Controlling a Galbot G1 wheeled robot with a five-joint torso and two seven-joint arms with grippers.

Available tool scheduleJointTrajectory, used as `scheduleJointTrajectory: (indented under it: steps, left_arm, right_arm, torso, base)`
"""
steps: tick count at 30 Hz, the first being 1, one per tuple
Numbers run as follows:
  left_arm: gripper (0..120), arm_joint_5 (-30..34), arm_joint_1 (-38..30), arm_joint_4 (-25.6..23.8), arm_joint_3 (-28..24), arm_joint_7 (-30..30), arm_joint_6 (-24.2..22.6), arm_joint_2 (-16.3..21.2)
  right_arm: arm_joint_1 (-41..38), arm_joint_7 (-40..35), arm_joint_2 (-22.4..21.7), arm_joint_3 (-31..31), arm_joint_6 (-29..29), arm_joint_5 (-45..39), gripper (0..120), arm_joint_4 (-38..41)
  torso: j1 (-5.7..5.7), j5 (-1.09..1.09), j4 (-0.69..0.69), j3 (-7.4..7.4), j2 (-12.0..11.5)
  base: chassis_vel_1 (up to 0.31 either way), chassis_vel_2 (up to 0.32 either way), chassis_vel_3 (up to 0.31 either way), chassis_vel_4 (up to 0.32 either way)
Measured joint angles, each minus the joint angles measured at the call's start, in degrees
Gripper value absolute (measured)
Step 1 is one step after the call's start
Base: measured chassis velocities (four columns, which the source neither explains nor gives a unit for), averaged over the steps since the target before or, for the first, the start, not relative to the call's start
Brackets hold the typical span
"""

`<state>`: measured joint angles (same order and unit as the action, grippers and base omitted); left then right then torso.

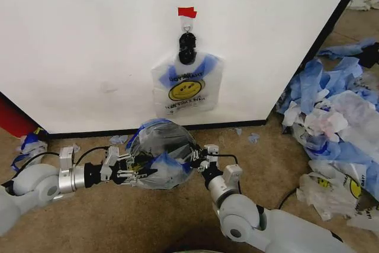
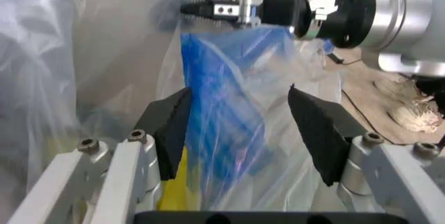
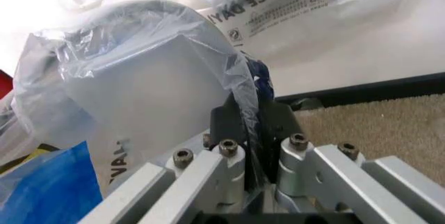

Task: Pick up the garbage bag from the wall and place it over the trash bin.

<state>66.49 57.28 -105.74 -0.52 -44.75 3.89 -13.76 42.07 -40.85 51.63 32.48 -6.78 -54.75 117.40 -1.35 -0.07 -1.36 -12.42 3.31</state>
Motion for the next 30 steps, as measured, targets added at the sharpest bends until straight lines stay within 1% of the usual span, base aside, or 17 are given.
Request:
scheduleJointTrajectory:
  steps: [14,15,18,20,22,24,27,28,30]
  left_arm:
    - [56,-0.4,0.5,0.6,-0.2,0.1,0.4,0.6]
    - [54,-0.4,0.5,0.6,-0.2,0.2,0.5,0.5]
    - [43,-0.3,0.6,0.6,-0.3,0.5,1.0,0.3]
    - [41,-0.3,0.7,0.5,-0.3,0.6,1.2,0.2]
    - [29,-0.3,0.8,0.3,-0.3,0.8,1.4,0.0]
    - [22,-0.2,0.9,0.2,-0.4,0.9,1.6,-0.2]
    - [10,-0.2,0.9,0.2,-0.4,1.0,1.9,-0.4]
    - [10,-0.2,0.9,0.2,-0.4,1.0,1.9,-0.4]
    - [2,-0.2,0.9,0.1,-0.3,1.0,2.1,-0.5]
  right_arm:
    - [0.3,0.0,-0.9,-0.1,0.1,0.0,1,1.2]
    - [0.3,0.0,-0.9,-0.1,0.1,0.0,1,1.2]
    - [0.3,0.1,-0.7,-0.2,0.1,0.1,1,1.1]
    - [0.3,0.1,-0.7,-0.2,0.1,0.1,1,1.0]
    - [0.3,0.1,-0.4,-0.2,0.1,0.2,1,0.8]
    - [0.3,0.0,-0.2,-0.3,0.1,0.2,1,0.7]
    - [0.3,0.0,0.0,-0.7,0.1,0.2,1,0.4]
    - [0.3,0.0,0.0,-0.7,0.1,0.2,1,0.4]
    - [0.5,-0.1,0.1,-1.2,0.1,0.2,1,0.1]
  torso:
    - [0.00,0.00,0.00,0.00,0.0]
    - [0.00,0.00,0.00,0.00,0.0]
    - [0.00,0.00,0.01,0.00,0.0]
    - [0.00,0.00,0.01,0.00,0.0]
    - [0.00,0.00,0.00,0.00,0.0]
    - [0.00,0.00,0.00,0.00,0.0]
    - [0.00,0.00,0.01,0.00,0.0]
    - [0.00,0.00,0.01,0.00,0.0]
    - [0.00,0.00,0.00,0.00,0.0]
  base:
    - [0.000,0.000,0.000,0.000]
    - [0.000,0.000,0.000,0.000]
    - [0.000,0.000,0.000,0.000]
    - [0.000,0.000,0.000,0.000]
    - [0.000,0.000,0.000,0.000]
    - [0.000,0.000,0.000,0.000]
    - [0.000,0.000,0.000,0.000]
    - [0.000,0.000,0.000,0.000]
    - [0.000,0.000,0.000,0.000]
